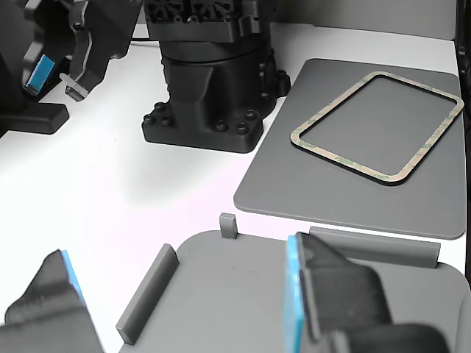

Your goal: Move top rectangular frame to the holder.

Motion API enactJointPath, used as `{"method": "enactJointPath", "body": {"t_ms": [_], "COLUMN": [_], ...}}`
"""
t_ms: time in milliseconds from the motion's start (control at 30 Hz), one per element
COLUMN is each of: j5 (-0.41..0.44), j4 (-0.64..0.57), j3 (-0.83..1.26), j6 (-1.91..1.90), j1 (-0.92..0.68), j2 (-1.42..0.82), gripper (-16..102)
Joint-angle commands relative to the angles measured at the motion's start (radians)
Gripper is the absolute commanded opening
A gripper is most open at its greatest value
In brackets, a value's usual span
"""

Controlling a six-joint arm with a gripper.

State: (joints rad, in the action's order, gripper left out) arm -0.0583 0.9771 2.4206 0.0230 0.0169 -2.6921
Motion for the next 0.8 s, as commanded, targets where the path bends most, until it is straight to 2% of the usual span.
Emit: {"method": "enactJointPath", "body": {"t_ms": [0, 33, 100, 167, 300, 500, 667, 767], "j5": [0.005, 0.009, 0.026, 0.054, 0.077, 0.143, 0.129, 0.155], "j4": [0.058, 0.101, 0.199, 0.279, 0.377, 0.396, 0.445, 0.448], "j3": [-0.186, -0.238, -0.351, -0.443, -0.572, -0.591, -0.634, -0.629], "j6": [0.057, 0.075, 0.097, 0.103, 0.1, 0.025, -0.005, -0.031], "j1": [-0.057, -0.087, -0.15, -0.222, -0.365, -0.641, -0.815, -0.894], "j2": [0.107, 0.14, 0.195, 0.25, 0.36, 0.434, 0.572, 0.666], "gripper": [96, 91, 95, 93, 100, 100, 100, 99]}}
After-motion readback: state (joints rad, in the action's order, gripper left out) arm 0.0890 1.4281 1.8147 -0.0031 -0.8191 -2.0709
